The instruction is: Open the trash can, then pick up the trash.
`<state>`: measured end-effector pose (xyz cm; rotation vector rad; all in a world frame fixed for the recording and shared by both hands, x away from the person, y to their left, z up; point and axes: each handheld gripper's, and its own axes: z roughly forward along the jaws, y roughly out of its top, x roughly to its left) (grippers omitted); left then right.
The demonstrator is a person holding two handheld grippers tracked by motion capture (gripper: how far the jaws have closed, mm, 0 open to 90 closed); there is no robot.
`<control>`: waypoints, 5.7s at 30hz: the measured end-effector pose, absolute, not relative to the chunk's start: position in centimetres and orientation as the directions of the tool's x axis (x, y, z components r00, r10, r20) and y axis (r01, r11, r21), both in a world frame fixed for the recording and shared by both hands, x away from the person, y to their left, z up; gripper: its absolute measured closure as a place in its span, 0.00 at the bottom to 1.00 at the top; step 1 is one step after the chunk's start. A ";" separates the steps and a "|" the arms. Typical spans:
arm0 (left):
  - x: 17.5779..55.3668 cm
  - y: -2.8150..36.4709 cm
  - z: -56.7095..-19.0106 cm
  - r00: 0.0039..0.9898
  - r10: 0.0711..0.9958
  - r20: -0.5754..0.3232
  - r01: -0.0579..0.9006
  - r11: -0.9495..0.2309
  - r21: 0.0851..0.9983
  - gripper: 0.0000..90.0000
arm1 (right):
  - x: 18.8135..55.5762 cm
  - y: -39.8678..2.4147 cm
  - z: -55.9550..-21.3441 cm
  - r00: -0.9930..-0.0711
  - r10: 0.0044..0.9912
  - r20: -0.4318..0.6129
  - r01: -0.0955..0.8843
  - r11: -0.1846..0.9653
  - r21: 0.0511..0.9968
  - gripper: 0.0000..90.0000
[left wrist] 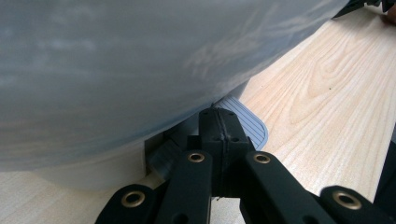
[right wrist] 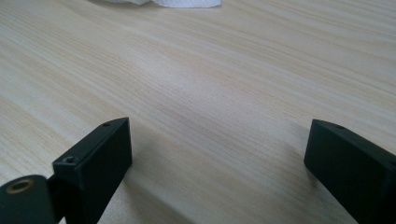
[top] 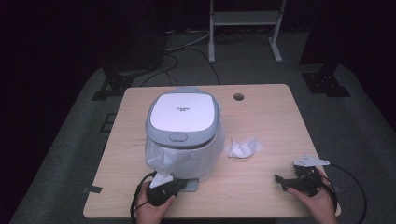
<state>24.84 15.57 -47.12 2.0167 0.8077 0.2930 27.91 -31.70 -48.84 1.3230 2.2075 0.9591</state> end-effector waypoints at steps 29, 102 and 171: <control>24.8 15.2 -48.0 0.731 0.664 -0.158 0.484 -0.341 0.806 1.00 | 27.9 -31.7 -48.8 -0.476 0.879 0.016 0.612 0.318 0.724 0.07; 24.6 15.2 -48.1 0.737 0.666 -0.119 0.453 -0.356 0.817 1.00 | 34.9 -24.7 -42.7 -0.532 0.842 0.089 0.524 0.245 0.816 0.08; 24.5 15.1 -48.1 0.736 0.667 -0.118 0.453 -0.356 0.817 1.00 | 38.1 -19.2 -48.3 -0.548 0.836 0.012 0.561 0.357 0.747 0.33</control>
